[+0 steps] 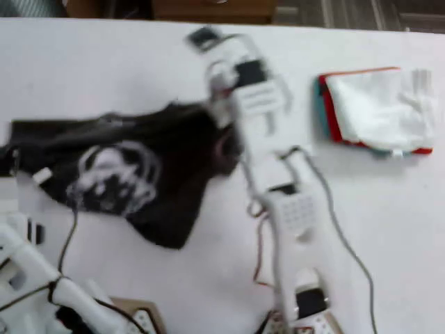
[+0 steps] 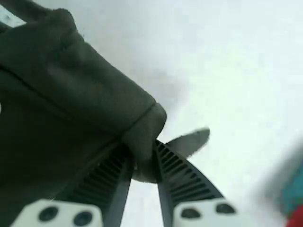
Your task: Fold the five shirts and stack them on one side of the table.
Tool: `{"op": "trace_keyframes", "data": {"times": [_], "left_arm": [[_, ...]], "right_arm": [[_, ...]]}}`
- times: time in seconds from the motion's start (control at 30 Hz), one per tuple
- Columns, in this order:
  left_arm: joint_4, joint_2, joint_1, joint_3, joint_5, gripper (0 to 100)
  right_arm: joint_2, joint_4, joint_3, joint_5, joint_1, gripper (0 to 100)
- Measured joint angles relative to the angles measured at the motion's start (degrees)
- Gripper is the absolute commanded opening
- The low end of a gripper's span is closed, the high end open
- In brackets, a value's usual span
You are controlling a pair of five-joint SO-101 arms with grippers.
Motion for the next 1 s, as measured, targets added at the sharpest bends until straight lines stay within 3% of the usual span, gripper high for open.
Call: {"op": "trace_keyframes", "data": {"times": [0.17, 0.33, 0.6, 0.77, 1.0], "left_arm": [[0.09, 0.00, 7.74, 0.00, 2.73, 22], [3.78, 0.00, 21.19, 0.00, 4.66, 22], [3.69, 0.00, 48.70, 0.00, 14.15, 25], [-0.79, 0.00, 64.70, 2.02, 18.90, 27], [-9.23, 0.00, 69.36, 8.53, 20.31, 27]], "right_arm": [[-8.35, 0.09, 4.48, 0.00, 10.55, 2.0], [-9.14, 0.09, 4.92, 0.00, 18.02, 2.0], [-9.14, 0.09, 4.92, 0.00, 21.63, 2.0], [-9.14, 0.09, 4.92, 0.00, 21.63, 2.0], [-9.23, 0.09, 4.92, 0.00, 22.51, 2.0]]}}
